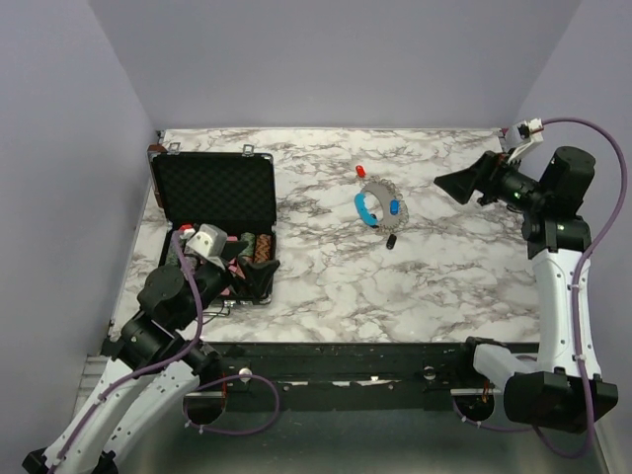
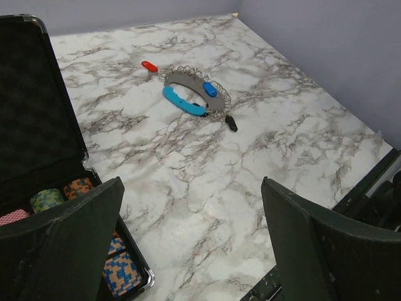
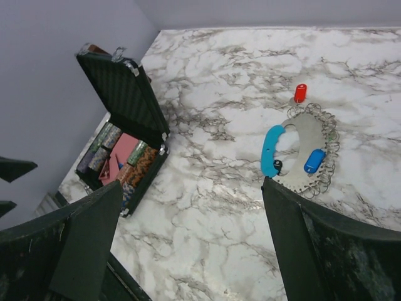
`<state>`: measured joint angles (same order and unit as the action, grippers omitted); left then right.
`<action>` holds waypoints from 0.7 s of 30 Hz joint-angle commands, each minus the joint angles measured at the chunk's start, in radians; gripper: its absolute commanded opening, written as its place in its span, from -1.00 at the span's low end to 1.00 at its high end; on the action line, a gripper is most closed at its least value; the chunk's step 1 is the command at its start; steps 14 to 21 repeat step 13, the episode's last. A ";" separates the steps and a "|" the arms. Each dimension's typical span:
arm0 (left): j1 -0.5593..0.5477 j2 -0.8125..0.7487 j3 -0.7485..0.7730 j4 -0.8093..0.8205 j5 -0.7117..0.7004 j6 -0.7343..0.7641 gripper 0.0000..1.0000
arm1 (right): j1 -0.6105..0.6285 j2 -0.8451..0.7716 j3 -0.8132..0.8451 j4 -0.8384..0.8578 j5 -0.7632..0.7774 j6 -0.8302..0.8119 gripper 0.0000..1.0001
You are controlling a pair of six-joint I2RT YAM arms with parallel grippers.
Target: Put the keys on the keyring
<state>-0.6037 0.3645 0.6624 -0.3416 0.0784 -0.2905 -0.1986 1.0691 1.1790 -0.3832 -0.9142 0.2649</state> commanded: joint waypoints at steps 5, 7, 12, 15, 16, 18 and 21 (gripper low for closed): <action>0.004 -0.096 -0.041 -0.054 -0.011 -0.078 0.97 | -0.013 -0.058 -0.005 0.018 0.190 0.099 1.00; 0.004 -0.110 -0.041 -0.066 -0.019 -0.078 0.97 | -0.018 -0.058 -0.007 0.017 0.195 0.096 1.00; 0.004 -0.128 -0.037 -0.102 -0.052 -0.061 0.97 | -0.024 -0.061 -0.016 0.012 0.155 0.065 1.00; 0.004 -0.128 -0.034 -0.106 -0.055 -0.053 0.97 | -0.022 -0.061 -0.018 0.012 0.141 0.051 1.00; 0.004 -0.128 -0.034 -0.106 -0.055 -0.053 0.97 | -0.022 -0.061 -0.018 0.012 0.141 0.051 1.00; 0.004 -0.128 -0.034 -0.106 -0.055 -0.053 0.97 | -0.022 -0.061 -0.018 0.012 0.141 0.051 1.00; 0.004 -0.128 -0.034 -0.106 -0.055 -0.053 0.97 | -0.022 -0.061 -0.018 0.012 0.141 0.051 1.00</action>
